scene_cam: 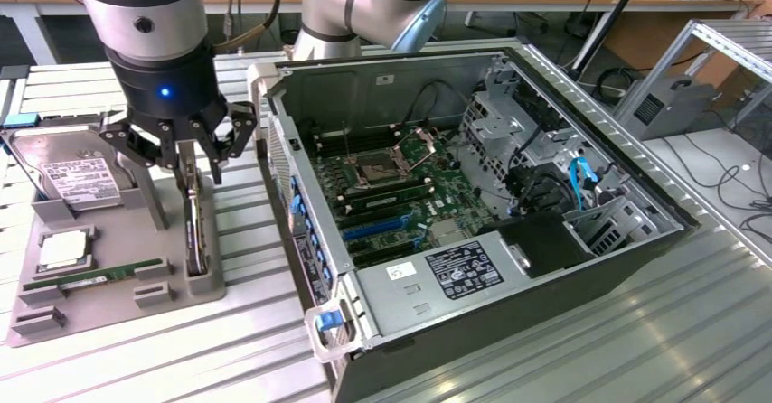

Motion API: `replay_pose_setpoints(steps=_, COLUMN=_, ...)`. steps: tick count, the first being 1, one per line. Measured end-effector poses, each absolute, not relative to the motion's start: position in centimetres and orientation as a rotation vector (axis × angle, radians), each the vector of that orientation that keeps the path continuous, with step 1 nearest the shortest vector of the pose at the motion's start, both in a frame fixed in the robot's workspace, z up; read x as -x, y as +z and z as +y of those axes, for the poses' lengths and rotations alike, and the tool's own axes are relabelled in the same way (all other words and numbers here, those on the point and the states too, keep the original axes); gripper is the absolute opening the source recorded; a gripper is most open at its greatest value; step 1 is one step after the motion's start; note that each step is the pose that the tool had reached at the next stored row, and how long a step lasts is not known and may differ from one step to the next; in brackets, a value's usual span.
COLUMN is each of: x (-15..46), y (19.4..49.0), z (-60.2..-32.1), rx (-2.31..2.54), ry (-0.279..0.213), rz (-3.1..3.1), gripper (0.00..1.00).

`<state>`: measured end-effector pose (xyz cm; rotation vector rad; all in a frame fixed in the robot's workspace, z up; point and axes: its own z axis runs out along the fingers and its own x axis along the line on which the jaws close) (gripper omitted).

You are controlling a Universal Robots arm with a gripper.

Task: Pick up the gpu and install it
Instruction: 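Pick up the gpu and move the gpu toward the slot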

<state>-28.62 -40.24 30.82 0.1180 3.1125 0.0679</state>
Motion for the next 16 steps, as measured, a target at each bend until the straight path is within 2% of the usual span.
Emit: replay_pose_setpoints(steps=16, x=29.1, y=29.2, z=-40.4, rx=-0.118, ry=0.068, rz=3.113, gripper=0.42)
